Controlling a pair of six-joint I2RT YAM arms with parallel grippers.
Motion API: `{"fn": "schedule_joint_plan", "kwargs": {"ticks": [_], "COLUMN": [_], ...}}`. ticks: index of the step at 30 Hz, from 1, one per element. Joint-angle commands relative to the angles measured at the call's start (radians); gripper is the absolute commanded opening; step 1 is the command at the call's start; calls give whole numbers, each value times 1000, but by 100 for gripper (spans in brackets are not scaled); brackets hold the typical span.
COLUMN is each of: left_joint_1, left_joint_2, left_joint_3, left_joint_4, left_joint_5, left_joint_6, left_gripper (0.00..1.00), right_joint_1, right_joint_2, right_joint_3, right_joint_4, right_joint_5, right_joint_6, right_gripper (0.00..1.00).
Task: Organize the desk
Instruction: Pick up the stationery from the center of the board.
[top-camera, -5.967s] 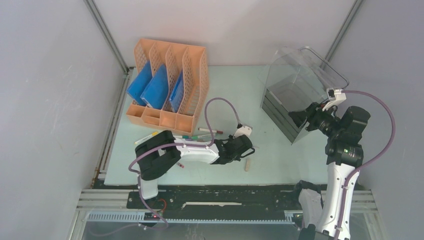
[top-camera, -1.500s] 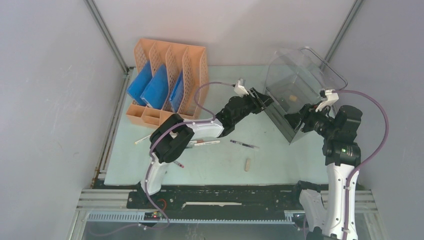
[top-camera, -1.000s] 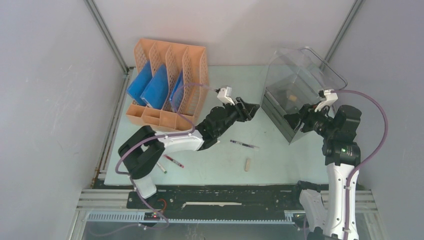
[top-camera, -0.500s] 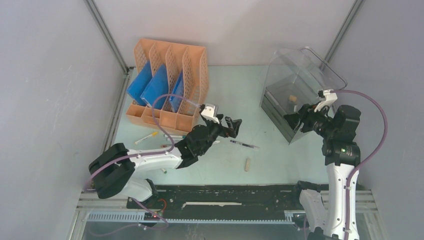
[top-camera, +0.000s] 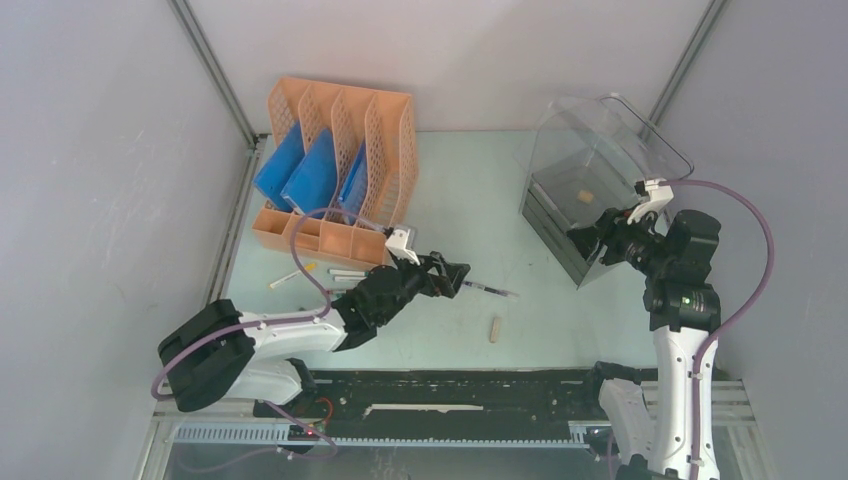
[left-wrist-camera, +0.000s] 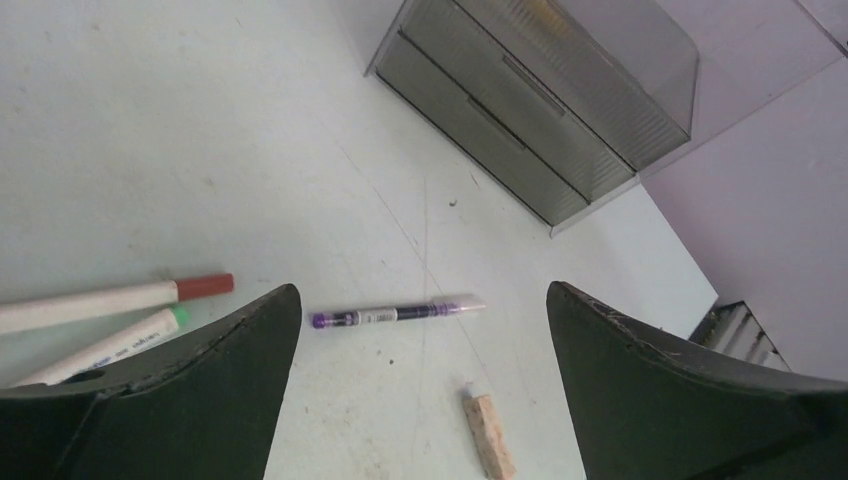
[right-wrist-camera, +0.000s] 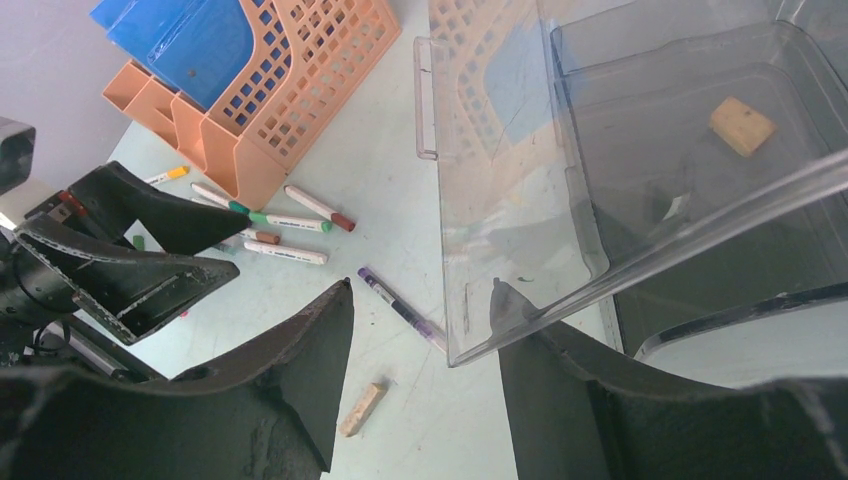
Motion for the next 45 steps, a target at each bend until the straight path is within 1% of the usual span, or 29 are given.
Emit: {"fn": "schedule_joint_plan", "kwargs": {"ticks": [1,4,6,8,10,14,17,19,24,28,30,32,34,36,37,38,45], "left_joint_1": [4,2,-21,-58,-100,-168,-200,-214,-232,-235,-237,-239,-244,-247,-250,-253,-276], "left_joint_2": [-13,44,89,136,190,298,360,393,454,488,501,516,529,545,552,559,594], "left_joint_3": [19,59,112,179,266,440,529,571,635,658,668,681,701,714,721,732,758], "left_joint_4": [-51,-116,-173,-274,-401,-639,-751,-797,-863,-880,-885,-896,-913,-926,-932,-939,-951], "left_joint_5": [96,169,193,169,114,23,-18,-29,-22,6,11,15,11,6,5,7,7], "left_joint_6": [-104,-138,-136,-110,-77,-12,7,17,22,20,16,12,11,6,3,1,-6], "left_gripper": [100,99,96,94,93,86,84,82,77,70,65,64,59,59,55,54,53], "right_joint_1": [12,13,13,13,13,16,18,21,25,30,32,33,35,35,34,35,33], "right_joint_2": [-8,-11,-10,-9,-10,-10,-6,-5,-3,-2,-3,-3,-2,1,2,2,2], "right_joint_3": [36,36,35,37,36,36,36,36,36,36,36,36,36,36,36,35,34], "right_joint_4": [41,40,41,40,42,42,42,43,42,42,42,42,42,42,42,42,43], "right_joint_5": [-15,-15,-14,-13,-12,-10,-9,-6,-4,-2,-2,-3,-2,-1,0,1,1], "right_joint_6": [-20,-20,-20,-21,-21,-22,-23,-23,-24,-24,-24,-24,-23,-25,-24,-24,-23], "right_gripper": [62,62,62,62,62,62,62,62,62,62,62,62,62,62,62,62,62]}}
